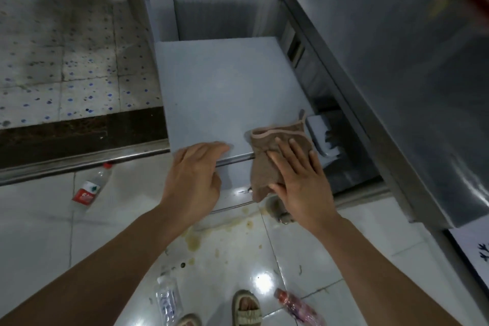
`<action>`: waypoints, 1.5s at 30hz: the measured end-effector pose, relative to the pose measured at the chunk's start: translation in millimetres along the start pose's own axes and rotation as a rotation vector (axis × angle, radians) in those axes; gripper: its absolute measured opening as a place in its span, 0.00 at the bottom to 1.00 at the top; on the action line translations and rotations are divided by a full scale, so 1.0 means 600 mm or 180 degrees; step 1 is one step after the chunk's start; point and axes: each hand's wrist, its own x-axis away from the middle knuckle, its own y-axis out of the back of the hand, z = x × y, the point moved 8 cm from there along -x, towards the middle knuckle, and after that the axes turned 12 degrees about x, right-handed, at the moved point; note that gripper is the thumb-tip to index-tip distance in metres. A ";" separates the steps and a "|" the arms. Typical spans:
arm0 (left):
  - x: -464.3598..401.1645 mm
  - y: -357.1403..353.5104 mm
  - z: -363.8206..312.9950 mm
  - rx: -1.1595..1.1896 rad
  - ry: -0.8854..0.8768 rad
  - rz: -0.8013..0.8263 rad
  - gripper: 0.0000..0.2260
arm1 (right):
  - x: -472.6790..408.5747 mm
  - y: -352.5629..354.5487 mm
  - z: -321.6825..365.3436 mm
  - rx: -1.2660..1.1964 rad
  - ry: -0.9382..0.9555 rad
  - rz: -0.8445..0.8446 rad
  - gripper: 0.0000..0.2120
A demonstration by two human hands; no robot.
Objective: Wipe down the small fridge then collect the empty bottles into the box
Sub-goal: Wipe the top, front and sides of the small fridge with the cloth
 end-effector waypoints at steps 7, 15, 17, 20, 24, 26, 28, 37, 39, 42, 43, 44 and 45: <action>-0.036 -0.016 -0.009 -0.0423 0.0104 0.0152 0.21 | 0.031 -0.007 -0.095 0.0046 -0.0745 0.0107 0.28; -0.029 -0.023 -0.022 -0.0603 0.0218 -0.0109 0.19 | -0.073 -0.022 -0.134 -0.0005 -0.0730 0.0437 0.31; -0.030 -0.028 -0.024 -0.0711 0.0262 -0.0241 0.17 | -0.111 -0.027 -0.142 0.0023 -0.0597 0.0470 0.32; -0.023 -0.038 -0.032 -0.0759 0.0185 -0.0525 0.14 | -0.106 -0.022 -0.144 -0.0055 -0.0527 0.0173 0.31; -0.020 -0.033 -0.041 -0.0821 0.0185 -0.0826 0.10 | 0.001 -0.013 -0.139 -0.0862 -0.0561 -0.0389 0.31; -0.028 -0.037 -0.040 -0.0856 0.0347 -0.0840 0.11 | 0.039 -0.028 -0.150 -0.0990 -0.0572 -0.0482 0.31; -0.027 -0.043 -0.041 -0.0945 0.0443 -0.0757 0.14 | 0.052 -0.042 -0.161 -0.1097 -0.0743 -0.0462 0.30; 0.087 -0.084 -0.034 -0.1173 -0.0182 -0.1096 0.28 | 0.030 -0.056 -0.109 -0.0420 -0.0671 -0.0911 0.33; 0.093 -0.089 -0.023 -0.1207 -0.0276 -0.1162 0.31 | 0.032 -0.066 -0.118 -0.0296 -0.0695 -0.0932 0.35; 0.093 -0.093 -0.019 -0.1113 -0.0412 -0.1319 0.30 | 0.033 -0.070 -0.121 -0.0386 -0.0870 -0.1021 0.36; 0.093 -0.094 -0.018 -0.1087 -0.0430 -0.1380 0.30 | 0.034 -0.070 -0.119 -0.0418 -0.0908 -0.1097 0.35; 0.092 -0.094 -0.017 -0.1078 -0.0412 -0.1430 0.30 | 0.035 -0.070 -0.118 -0.0438 -0.0943 -0.1172 0.35; 0.092 -0.095 -0.016 -0.1078 -0.0387 -0.1479 0.30 | 0.036 -0.072 -0.117 -0.0456 -0.0979 -0.1237 0.34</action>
